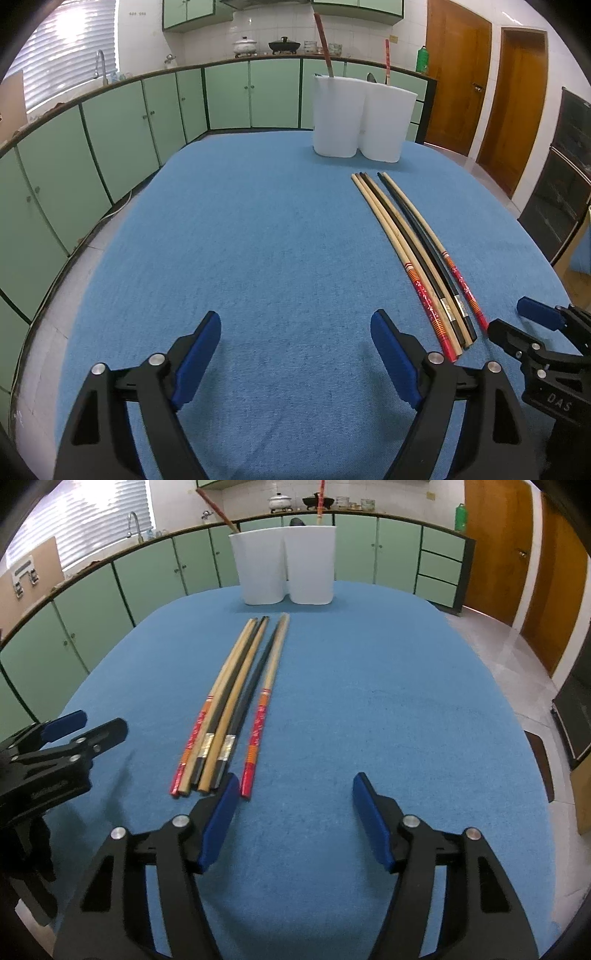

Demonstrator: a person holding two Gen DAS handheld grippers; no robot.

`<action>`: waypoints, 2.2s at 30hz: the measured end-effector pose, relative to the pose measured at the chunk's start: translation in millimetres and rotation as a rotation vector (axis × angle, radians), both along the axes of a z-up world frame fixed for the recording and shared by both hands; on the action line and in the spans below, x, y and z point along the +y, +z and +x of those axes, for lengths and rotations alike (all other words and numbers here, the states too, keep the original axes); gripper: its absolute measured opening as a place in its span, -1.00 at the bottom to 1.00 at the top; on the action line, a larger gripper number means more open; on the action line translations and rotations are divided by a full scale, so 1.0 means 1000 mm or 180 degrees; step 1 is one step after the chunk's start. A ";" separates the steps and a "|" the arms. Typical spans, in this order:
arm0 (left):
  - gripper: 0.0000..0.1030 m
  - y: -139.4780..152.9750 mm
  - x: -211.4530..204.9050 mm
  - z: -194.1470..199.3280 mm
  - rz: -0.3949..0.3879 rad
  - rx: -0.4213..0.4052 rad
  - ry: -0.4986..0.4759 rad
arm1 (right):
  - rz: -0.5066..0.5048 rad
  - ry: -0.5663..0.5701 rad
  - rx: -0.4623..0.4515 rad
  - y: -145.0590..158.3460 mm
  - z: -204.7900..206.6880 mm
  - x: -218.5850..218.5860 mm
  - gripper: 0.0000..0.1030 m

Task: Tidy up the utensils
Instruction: 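Grasp another red-patterned chopstick with the right tool, then grasp a second red-patterned chopstick with the left tool while the right tool holds its chopstick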

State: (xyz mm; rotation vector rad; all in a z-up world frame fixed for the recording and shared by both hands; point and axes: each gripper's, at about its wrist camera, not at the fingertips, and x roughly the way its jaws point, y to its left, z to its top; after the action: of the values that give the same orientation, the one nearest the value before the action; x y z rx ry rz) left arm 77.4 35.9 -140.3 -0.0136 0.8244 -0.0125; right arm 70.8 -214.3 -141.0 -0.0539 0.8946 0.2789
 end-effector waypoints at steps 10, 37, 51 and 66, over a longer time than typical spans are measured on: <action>0.60 -0.001 -0.001 0.000 0.0025 0.0015 -0.0012 | -0.0007 0.0146 0.0037 -0.003 0.003 0.015 -0.40; 0.60 -0.005 -0.011 0.000 -0.0054 0.0084 -0.0149 | 0.0215 0.0216 0.0095 -0.001 0.005 -0.001 -0.44; 0.60 -0.006 -0.011 0.001 -0.0087 0.0107 -0.0120 | 0.0215 0.0148 0.0092 -0.003 0.011 -0.002 -0.79; 0.60 -0.009 -0.056 -0.001 -0.0092 0.0179 -0.0513 | 0.0243 -0.0134 0.0077 -0.003 0.010 -0.022 -0.90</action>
State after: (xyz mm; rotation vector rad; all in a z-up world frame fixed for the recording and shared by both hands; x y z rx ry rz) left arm 76.4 -19.6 -149.0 0.0253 0.8799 -0.1768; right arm 80.7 -236.6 -144.4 0.0390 0.9073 0.2748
